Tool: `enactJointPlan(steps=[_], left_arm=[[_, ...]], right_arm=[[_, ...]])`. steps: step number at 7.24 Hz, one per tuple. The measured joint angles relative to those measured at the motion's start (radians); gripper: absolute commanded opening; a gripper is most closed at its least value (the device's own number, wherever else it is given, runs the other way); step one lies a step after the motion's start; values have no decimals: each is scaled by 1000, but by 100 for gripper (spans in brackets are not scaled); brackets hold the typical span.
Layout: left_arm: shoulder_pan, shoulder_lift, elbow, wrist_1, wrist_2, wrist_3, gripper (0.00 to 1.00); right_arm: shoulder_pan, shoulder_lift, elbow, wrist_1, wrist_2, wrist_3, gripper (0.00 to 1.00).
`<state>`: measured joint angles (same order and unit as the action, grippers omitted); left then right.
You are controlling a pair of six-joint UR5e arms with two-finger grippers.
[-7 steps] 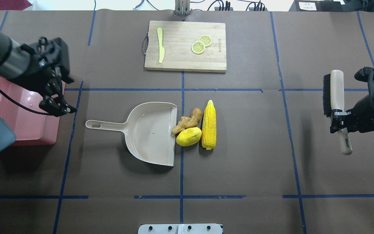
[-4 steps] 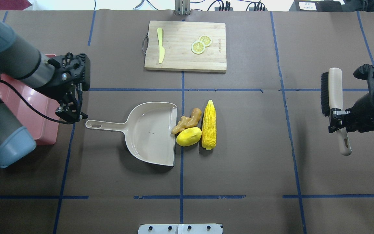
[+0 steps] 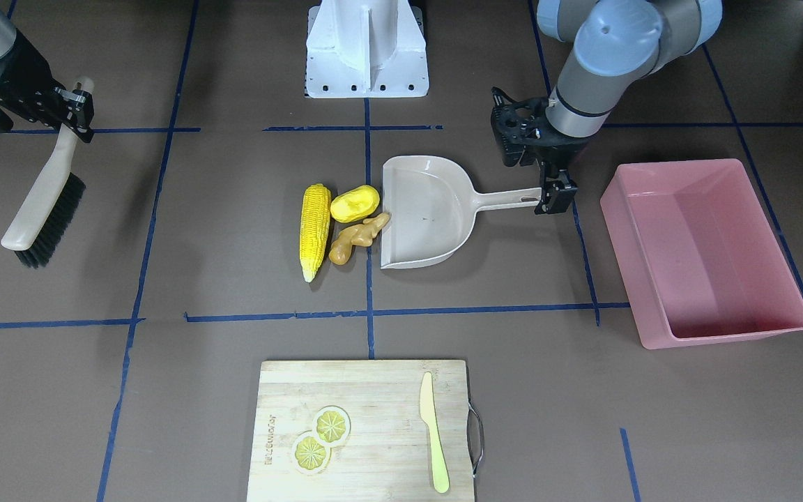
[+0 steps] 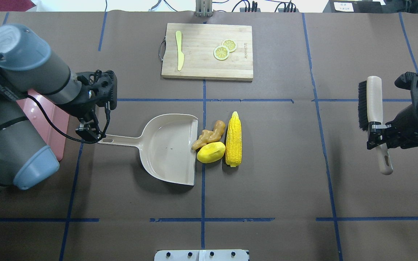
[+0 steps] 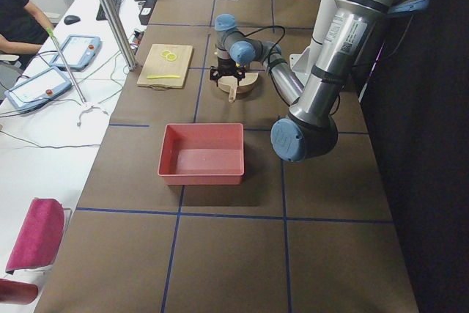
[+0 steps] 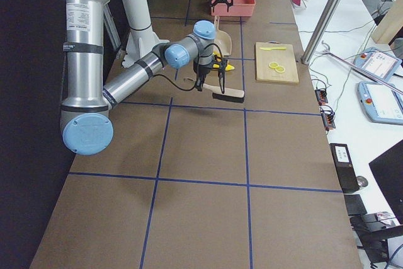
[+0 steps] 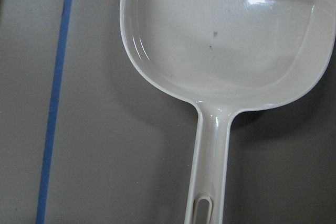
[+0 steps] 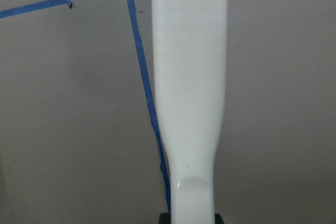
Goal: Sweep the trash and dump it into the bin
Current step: 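Move the left gripper to the beige dustpan handle while the right gripper lifts the brush, then grasp the dustpan handle with the left gripper and angle the pan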
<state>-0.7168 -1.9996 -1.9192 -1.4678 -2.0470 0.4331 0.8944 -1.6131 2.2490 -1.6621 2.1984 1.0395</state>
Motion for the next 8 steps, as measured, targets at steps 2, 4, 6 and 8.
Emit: enactJointPlan(steps=[2, 4, 6, 8], left_arm=[[32, -25, 35, 9, 29, 1, 100], [59, -40, 62, 10, 81, 0, 100], [72, -50, 93, 7, 99, 1, 100], [96, -55, 119, 2, 100, 1, 100]], right_arm=[[0, 1, 1, -1, 0, 0, 0], [0, 1, 5, -1, 0, 2, 0], [1, 0, 11, -2, 1, 2, 0], [1, -2, 13, -2, 1, 2, 0]])
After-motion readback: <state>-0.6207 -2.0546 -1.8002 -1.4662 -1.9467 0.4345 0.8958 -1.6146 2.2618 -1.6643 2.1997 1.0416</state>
